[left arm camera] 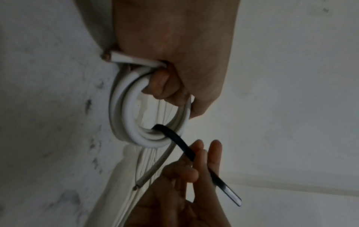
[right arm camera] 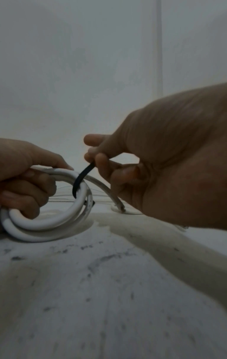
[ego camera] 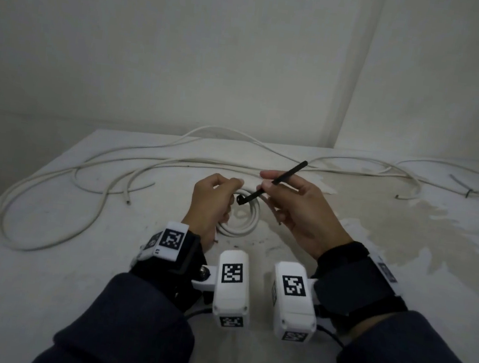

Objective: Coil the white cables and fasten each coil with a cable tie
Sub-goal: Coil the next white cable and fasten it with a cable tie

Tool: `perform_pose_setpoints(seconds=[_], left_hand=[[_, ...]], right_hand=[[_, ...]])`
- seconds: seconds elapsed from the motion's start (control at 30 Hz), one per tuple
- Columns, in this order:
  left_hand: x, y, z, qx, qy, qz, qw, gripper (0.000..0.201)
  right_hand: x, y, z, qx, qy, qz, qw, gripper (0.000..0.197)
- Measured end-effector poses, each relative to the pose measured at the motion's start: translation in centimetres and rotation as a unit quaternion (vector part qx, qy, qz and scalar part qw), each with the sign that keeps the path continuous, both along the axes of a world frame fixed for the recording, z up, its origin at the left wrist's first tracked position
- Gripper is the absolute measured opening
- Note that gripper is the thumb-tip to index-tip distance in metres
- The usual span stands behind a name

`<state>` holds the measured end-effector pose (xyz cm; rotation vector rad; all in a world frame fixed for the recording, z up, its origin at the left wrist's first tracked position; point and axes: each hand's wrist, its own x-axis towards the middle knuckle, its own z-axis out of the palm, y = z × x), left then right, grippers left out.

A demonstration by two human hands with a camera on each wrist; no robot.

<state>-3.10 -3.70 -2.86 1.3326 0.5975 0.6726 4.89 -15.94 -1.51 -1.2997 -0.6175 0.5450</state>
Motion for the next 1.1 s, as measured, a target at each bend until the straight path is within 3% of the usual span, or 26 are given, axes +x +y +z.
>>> perform_pose_setpoints(seconds=[0.13,0.3,0.53,0.6,0.7,0.77,0.97,1.1], left_hand=[[0.1,0.0,0.0,-0.008,-0.003,0.0,1.0,0.037],[0.2,0.0,0.1,-0.013,0.0,0.007,1.0,0.032],[0.2,0.0,0.0,-0.014,-0.001,0.005,1.0,0.019],[0.1,0.0,0.1,-0.011,-0.005,0.001,1.0,0.019],[0.1,-0.1,0.2,-0.013,-0.014,0.007,1.0,0.029],[0.1,-0.2,0.2,-0.004,-0.013,0.002,1.0,0.029],[0.1,-0.4,0.2,0.028,-0.011,-0.024,0.999,0.019],[0.1,-1.0,0.2,0.053,-0.024,-0.046,0.997,0.02]], right_hand=[[0.0,0.1,-0.1,0.007,-0.007,0.005,1.0,0.022],[-0.2,0.0,0.0,0.027,0.006,0.092,0.995,0.037],[-0.4,0.0,-0.2,0.019,-0.045,0.115,0.992,0.036],[-0.4,0.0,0.0,0.025,-0.019,0.112,0.993,0.03],[-0.5,-0.1,0.5,0.086,0.095,0.128,0.984,0.025],[-0.4,-0.1,0.7,0.084,0.1,0.1,0.986,0.029],[0.0,0.1,0.3,0.027,-0.069,-0.072,0.995,0.018],[-0.1,0.2,0.4,0.032,-0.036,-0.071,0.996,0.018]])
